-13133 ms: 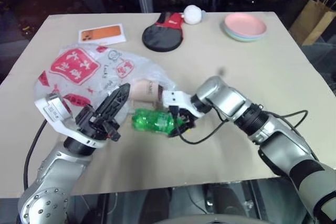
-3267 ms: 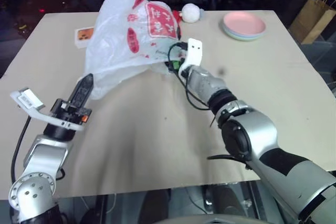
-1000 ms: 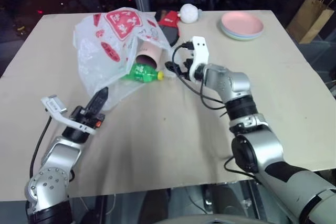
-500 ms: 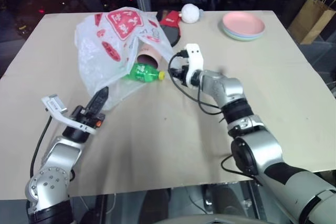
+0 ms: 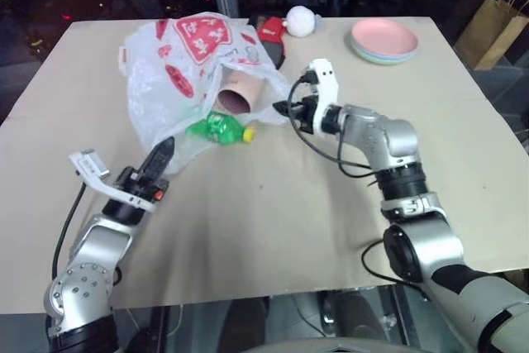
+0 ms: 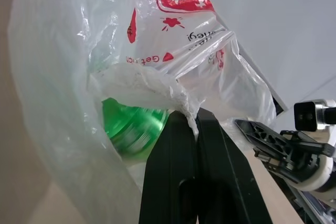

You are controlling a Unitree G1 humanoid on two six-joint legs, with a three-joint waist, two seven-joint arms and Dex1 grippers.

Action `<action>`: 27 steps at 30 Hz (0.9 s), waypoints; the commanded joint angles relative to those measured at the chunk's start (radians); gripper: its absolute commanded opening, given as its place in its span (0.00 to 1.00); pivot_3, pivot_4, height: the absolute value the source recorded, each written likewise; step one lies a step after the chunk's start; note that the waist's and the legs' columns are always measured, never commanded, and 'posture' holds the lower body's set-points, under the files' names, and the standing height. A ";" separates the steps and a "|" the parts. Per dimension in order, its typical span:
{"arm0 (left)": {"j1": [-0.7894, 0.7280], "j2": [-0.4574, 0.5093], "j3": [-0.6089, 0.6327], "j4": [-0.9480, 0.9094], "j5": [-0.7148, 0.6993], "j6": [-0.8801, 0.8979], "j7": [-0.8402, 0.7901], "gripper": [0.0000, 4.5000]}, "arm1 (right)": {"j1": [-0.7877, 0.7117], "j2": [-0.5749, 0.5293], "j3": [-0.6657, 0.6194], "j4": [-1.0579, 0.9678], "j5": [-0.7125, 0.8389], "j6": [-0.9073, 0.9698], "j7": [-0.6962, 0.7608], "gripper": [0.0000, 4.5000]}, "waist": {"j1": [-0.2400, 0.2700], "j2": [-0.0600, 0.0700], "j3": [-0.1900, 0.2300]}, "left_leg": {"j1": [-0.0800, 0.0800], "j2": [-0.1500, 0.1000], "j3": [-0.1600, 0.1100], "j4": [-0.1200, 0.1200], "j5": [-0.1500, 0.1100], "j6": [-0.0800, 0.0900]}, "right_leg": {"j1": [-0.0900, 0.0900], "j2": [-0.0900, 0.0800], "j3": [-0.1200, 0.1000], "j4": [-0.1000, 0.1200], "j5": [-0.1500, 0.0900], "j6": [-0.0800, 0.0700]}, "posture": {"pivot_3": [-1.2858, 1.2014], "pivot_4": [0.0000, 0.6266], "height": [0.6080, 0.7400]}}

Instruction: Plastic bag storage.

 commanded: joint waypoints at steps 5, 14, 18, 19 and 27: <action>-0.025 -0.009 -0.062 -0.115 -0.014 0.014 0.018 0.00 | 0.060 -0.037 0.043 -0.040 -0.006 0.008 0.008 0.01 | -0.002 0.000 0.000 | 0.000 0.000 0.000 0.000 0.000 0.000 | 0.000 0.000 0.000 0.000 0.000 0.000 | 0.52 0.24 1.00; 0.109 0.066 -0.144 -0.141 0.059 0.077 -0.086 0.00 | 0.161 -0.132 0.134 -0.085 -0.058 -0.012 0.070 0.01 | -0.002 0.000 0.000 | 0.000 0.000 0.000 0.000 0.000 0.000 | 0.000 0.000 0.001 0.000 0.000 0.000 | 0.52 0.24 1.00; 0.147 0.103 -0.200 -0.130 0.124 0.099 -0.131 0.00 | 0.171 -0.137 0.133 -0.089 -0.064 -0.015 0.057 0.01 | -0.001 0.000 0.000 | 0.001 0.000 0.000 0.000 0.000 0.000 | 0.000 0.000 0.001 0.000 0.000 0.000 | 0.52 0.24 1.00; 0.152 0.118 -0.223 -0.120 0.153 0.110 -0.134 0.00 | 0.174 -0.139 0.133 -0.092 -0.067 -0.018 0.054 0.01 | -0.002 0.000 0.000 | 0.001 0.000 0.000 0.000 0.000 0.000 | 0.000 0.000 0.001 0.000 0.000 0.000 | 0.52 0.24 1.00; 0.080 0.105 -0.341 -0.082 0.317 0.093 -0.131 0.00 | 0.146 -0.225 0.072 -0.097 -0.068 -0.024 0.050 0.01 | 0.008 0.001 0.000 | 0.000 0.000 0.001 0.000 0.000 0.000 | 0.001 0.000 0.001 -0.001 0.000 0.000 | 0.52 0.24 1.00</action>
